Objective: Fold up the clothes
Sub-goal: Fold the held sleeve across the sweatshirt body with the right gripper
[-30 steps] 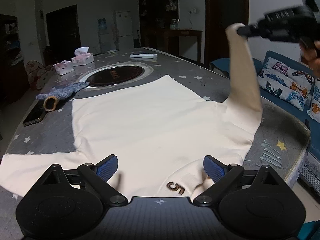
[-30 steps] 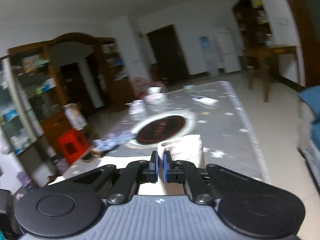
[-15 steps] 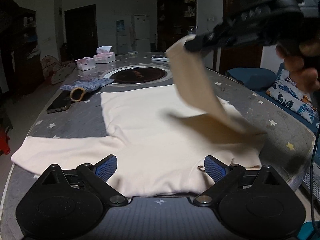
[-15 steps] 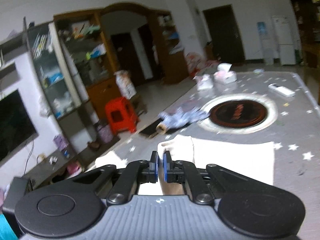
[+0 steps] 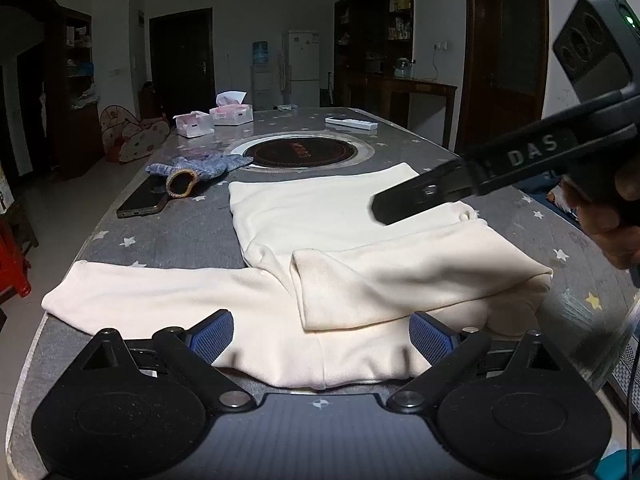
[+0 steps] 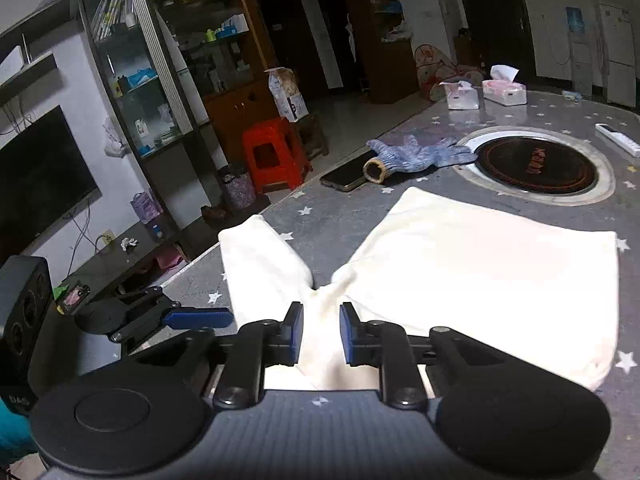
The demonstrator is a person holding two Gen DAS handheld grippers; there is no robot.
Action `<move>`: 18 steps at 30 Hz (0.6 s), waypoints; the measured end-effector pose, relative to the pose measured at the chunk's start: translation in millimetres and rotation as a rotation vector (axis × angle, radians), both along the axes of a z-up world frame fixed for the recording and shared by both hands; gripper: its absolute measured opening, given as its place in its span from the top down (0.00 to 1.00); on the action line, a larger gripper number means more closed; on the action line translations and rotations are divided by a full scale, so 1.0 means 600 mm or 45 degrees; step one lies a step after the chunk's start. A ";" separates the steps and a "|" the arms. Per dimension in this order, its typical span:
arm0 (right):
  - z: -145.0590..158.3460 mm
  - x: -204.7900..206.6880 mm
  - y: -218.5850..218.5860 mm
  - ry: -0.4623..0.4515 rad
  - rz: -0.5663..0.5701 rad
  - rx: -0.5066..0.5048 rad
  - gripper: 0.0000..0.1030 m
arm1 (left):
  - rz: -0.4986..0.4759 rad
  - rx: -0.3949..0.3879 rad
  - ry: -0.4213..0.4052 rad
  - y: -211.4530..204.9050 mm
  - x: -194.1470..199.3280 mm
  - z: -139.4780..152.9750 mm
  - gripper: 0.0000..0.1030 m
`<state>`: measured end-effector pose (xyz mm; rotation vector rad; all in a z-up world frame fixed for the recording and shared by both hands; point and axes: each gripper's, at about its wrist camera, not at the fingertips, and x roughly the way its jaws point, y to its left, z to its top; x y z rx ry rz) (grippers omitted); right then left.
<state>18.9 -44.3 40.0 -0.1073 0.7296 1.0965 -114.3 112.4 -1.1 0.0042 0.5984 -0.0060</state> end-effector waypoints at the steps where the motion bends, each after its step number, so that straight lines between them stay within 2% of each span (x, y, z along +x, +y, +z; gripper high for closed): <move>1: 0.001 0.004 -0.008 -0.009 -0.010 -0.008 0.82 | -0.003 -0.002 -0.003 -0.001 0.002 0.001 0.06; 7: -0.024 0.026 -0.077 -0.018 -0.102 -0.143 0.82 | -0.064 -0.030 -0.021 -0.015 0.020 0.009 0.07; 18: -0.074 0.040 -0.167 0.041 -0.208 -0.243 0.82 | -0.187 -0.069 0.023 -0.050 0.087 -0.005 0.12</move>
